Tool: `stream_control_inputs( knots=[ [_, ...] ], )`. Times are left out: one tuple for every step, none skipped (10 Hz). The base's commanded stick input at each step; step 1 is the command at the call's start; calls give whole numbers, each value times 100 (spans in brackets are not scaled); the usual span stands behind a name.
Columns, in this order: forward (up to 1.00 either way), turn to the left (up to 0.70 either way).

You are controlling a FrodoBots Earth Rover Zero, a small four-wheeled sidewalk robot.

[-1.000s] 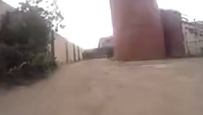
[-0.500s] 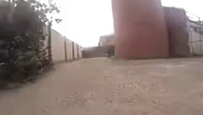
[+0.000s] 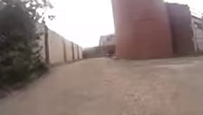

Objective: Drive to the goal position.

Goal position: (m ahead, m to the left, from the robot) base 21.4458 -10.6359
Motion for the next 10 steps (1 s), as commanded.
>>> stream_control_inputs(
  knots=[
    [100,0],
    [100,0],
    [100,0],
    [100,0],
    [100,0],
    [100,0],
    [100,0],
    [100,0],
    [100,0],
    [100,0]
  ],
)
